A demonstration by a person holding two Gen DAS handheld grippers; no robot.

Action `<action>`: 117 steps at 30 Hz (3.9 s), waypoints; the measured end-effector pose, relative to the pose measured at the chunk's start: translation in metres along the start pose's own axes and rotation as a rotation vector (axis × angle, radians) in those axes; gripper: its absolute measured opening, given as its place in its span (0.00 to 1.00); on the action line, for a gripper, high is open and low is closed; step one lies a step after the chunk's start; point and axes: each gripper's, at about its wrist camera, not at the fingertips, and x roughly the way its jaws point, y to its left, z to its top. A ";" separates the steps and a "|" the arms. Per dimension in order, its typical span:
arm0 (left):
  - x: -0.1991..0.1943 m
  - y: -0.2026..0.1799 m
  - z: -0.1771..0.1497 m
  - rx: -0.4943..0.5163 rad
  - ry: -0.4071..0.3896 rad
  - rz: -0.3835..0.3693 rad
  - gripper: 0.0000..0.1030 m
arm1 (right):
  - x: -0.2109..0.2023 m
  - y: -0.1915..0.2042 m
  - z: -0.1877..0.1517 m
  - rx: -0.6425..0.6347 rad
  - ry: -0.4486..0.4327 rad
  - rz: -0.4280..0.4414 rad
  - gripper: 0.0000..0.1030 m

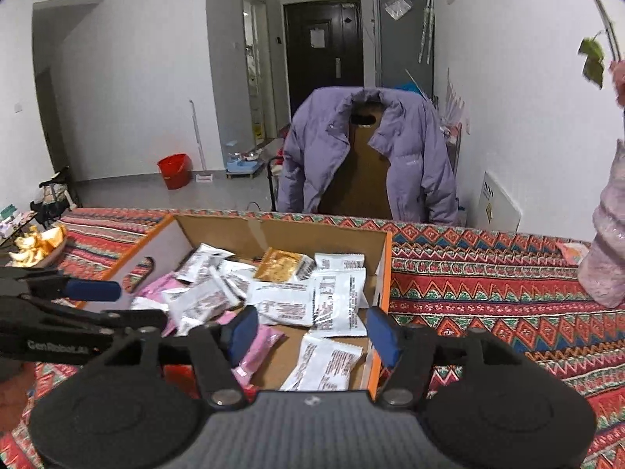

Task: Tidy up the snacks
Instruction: 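Open both tools to drop the pink and white packets into the box, then move both open tools back toward the remaining packets, then grasp a yellow-green packet with the left tool while the right tool grasps a pink packet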

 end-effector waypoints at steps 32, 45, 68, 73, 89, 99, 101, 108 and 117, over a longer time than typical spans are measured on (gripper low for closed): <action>-0.244 -0.008 -0.229 -0.065 -0.174 0.157 0.97 | -0.245 0.082 -0.233 0.050 -0.170 -0.040 0.99; -0.220 -0.015 -0.232 -0.037 -0.102 0.143 0.97 | -0.226 0.084 -0.238 0.065 -0.127 -0.005 0.97; -0.100 -0.027 -0.190 -0.021 0.018 0.082 0.97 | -0.136 0.071 -0.204 0.095 -0.011 0.073 0.84; -0.079 -0.020 -0.187 -0.051 0.047 0.078 0.88 | -0.110 0.066 -0.201 0.064 0.034 0.025 0.83; -0.047 -0.010 -0.173 -0.055 0.065 0.069 0.55 | -0.040 0.068 -0.191 0.012 0.098 -0.057 0.87; -0.063 -0.019 -0.177 -0.052 0.076 0.036 0.38 | -0.050 0.074 -0.192 -0.014 0.098 -0.045 0.69; -0.075 -0.021 -0.180 -0.046 0.061 0.045 0.38 | -0.058 0.074 -0.196 -0.007 0.098 -0.038 0.68; -0.130 -0.033 -0.195 -0.028 0.004 0.054 0.38 | -0.101 0.081 -0.215 -0.005 0.100 -0.007 0.64; -0.199 -0.042 -0.217 -0.027 -0.082 0.066 0.38 | -0.176 0.097 -0.228 -0.018 0.024 0.017 0.64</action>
